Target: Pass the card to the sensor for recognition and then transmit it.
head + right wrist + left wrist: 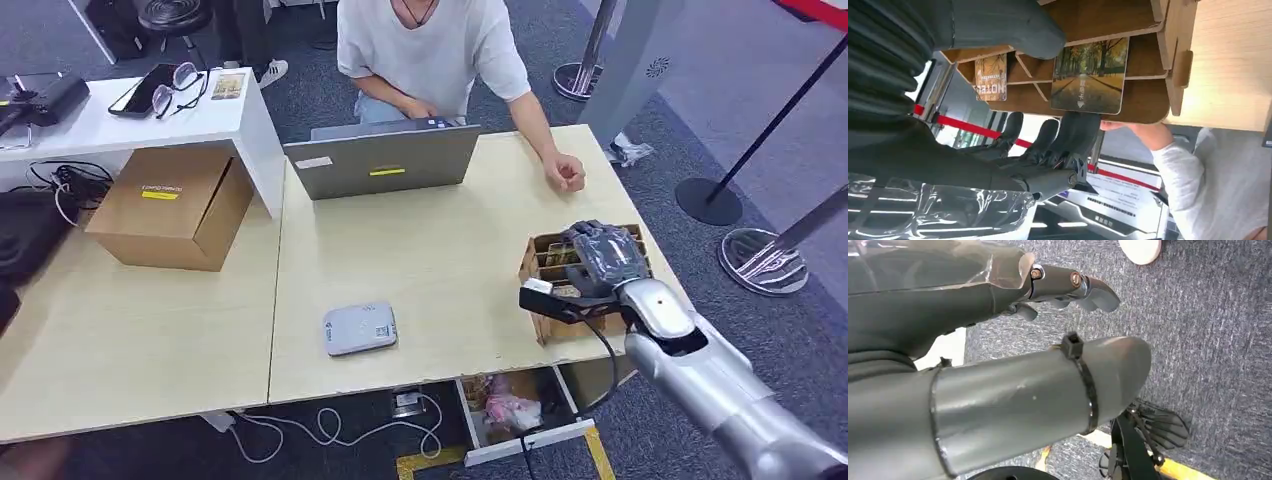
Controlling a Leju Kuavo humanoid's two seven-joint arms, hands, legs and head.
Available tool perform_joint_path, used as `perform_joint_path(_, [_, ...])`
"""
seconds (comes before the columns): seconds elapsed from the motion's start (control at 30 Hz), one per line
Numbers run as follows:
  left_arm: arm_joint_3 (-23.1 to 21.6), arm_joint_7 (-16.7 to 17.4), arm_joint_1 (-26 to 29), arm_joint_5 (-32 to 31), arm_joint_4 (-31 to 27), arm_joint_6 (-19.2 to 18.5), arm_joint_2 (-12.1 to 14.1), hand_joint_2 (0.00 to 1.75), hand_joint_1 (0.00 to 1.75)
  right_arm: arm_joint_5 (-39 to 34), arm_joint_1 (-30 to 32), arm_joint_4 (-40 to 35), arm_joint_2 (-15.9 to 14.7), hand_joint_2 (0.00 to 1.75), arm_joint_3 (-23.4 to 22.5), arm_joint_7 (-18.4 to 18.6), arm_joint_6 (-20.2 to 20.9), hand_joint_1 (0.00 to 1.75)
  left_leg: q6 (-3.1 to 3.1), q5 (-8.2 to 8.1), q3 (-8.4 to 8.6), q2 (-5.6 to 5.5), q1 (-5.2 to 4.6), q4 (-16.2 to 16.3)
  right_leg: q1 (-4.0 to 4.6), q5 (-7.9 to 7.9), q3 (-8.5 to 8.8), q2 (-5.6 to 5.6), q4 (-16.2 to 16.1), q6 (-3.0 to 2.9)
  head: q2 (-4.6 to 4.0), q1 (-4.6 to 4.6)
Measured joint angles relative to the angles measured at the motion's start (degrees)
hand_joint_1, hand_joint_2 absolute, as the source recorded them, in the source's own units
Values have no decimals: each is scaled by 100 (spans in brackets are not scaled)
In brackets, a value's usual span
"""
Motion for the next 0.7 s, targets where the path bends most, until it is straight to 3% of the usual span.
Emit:
perform_joint_path(0.33, [0,4,-3,-9,0,13,0,0,0,-2,-20,122,44,175,0,-18,7,96,0,0,0,0,0,0,0,0,0,0,0,0,0,0])
perform_joint_path(0.37, [0,7,-3,-11,0,20,0,0,0,-2,-20,131,46,175,0,-17,13,126,0,0,0,0,0,0,0,0,0,0,0,0,0,0])
perform_joint_path(0.4, [0,7,-3,-17,0,24,0,0,0,-2,-20,138,46,175,2,-17,15,136,0,0,0,0,0,0,0,0,0,0,0,0,0,0])
perform_joint_path(0.47, [2,4,-3,-20,0,26,0,0,0,-4,-21,153,48,175,4,-20,17,145,0,0,0,0,0,0,0,0,0,0,0,0,0,0])
perform_joint_path(0.53, [0,7,-3,-24,0,28,0,0,0,-4,-37,164,50,175,4,-20,20,143,0,0,0,0,0,0,0,0,0,0,0,0,0,0])
perform_joint_path(0.57, [2,4,-4,-24,0,31,0,0,0,-9,-44,164,50,175,7,-20,20,168,0,0,0,0,0,0,0,0,0,0,0,0,0,2])
perform_joint_path(0.6, [0,4,-3,-24,0,33,0,0,0,-9,-48,164,52,175,9,-24,20,175,0,0,0,-1,0,0,0,0,0,0,0,0,0,0])
perform_joint_path(0.7, [0,4,-4,-24,0,35,0,0,0,-11,-64,166,57,175,9,-24,20,175,0,0,1,0,0,0,0,0,0,0,0,0,0,2])
